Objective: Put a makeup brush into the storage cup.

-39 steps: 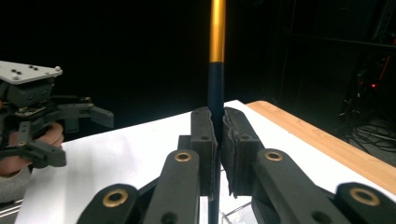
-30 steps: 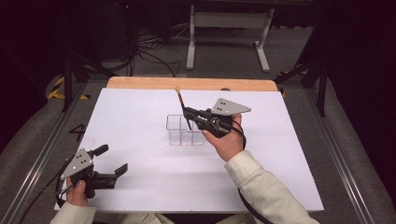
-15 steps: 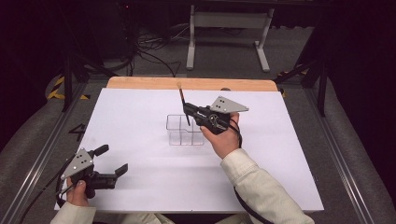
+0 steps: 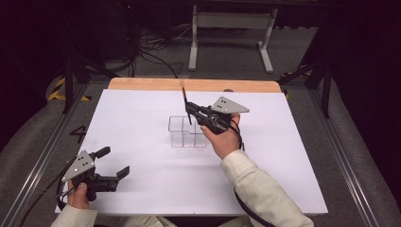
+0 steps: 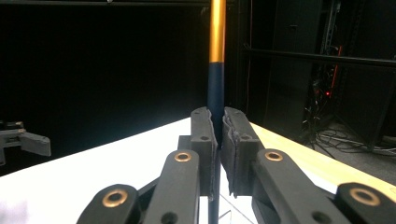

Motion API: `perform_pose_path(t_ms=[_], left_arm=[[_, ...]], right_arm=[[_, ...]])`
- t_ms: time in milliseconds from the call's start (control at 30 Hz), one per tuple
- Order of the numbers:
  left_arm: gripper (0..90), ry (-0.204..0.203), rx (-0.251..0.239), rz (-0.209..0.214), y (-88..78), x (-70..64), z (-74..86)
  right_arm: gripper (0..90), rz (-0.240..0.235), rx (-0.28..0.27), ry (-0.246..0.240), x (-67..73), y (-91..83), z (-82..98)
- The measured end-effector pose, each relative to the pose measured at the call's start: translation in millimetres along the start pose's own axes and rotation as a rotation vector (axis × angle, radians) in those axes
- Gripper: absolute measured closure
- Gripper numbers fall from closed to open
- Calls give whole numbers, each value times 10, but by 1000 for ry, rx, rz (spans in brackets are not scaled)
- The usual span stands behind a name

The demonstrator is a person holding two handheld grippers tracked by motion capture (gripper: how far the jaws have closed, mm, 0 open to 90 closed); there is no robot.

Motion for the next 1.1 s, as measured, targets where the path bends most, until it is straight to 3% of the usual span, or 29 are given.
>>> perform_pose_path(t_ms=[167,600,1100], left_arm=[[6,5,4,4,0,2,0],[6,0,1,3,13,-5,7],[6,0,4,3,19,-5,10]], right_arm=[[837,26,4,0,-44,50,17],[836,32,35,-6,-24,149,94],[836,27,64,44,-32,161,240]])
Point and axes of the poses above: each handheld gripper's, and its own axes: y roughly forward along the jaws, z roughly out of its underside, x roughly to its left, the point moved 2 cm from there along y, roughly forward along the jaws, and after that the axes turned 5 degrees about -y, right-handed, at the moved point
